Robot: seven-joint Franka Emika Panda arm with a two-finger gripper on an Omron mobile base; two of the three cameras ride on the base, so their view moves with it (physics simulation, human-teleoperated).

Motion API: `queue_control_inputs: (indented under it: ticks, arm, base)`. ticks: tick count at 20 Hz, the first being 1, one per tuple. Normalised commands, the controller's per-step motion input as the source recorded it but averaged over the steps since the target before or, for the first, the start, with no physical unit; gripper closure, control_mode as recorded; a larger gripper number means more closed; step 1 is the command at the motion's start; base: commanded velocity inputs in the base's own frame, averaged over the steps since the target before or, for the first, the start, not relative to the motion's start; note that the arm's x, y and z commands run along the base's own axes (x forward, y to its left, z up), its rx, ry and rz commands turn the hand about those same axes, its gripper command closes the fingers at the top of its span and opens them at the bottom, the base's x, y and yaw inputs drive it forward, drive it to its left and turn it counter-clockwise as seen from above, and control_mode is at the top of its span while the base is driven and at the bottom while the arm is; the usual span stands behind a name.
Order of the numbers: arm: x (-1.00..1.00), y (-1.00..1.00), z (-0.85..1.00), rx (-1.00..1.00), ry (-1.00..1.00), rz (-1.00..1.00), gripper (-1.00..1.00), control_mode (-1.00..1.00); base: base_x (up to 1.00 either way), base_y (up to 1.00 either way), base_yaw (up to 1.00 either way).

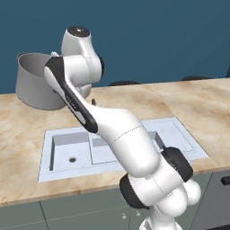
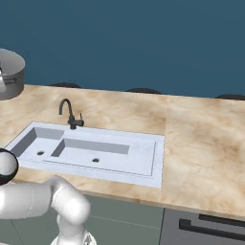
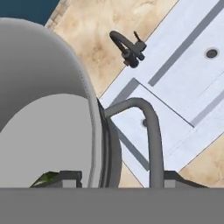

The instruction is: Dump the broccoli from the pot into the sink. Then turn on the water and wash the broccoli. Then turn off the water and put the broccoli back in the pot.

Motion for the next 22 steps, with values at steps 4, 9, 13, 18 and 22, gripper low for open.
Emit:
queue_control_inputs:
  ticks: [4, 9, 13, 18, 22]
  arm:
    - [0.00, -1.00, 0.64, 0.17, 0.00, -0.28, 1.00, -1.00]
    - [0.00, -1.00, 0.46, 0.17, 0.04, -0.27, 1.00, -1.00]
    - [0.00, -1.00, 0.23, 0.14, 0.07, -0.27, 1.00, -1.00]
    - [0.00, -1.00, 0.00, 0.10, 0.13, -0.27, 1.00, -1.00]
    - [0.00, -1.00, 0.00, 0.08, 0.14, -0.23, 1.00, -1.00]
  base:
    - [0.00, 0.00, 0.00]
    - [0.00, 0.00, 0.00]
    - [0.00, 0.00, 0.00]
    - [0.00, 0.00, 0.00]
    - [0.00, 0.00, 0.00]
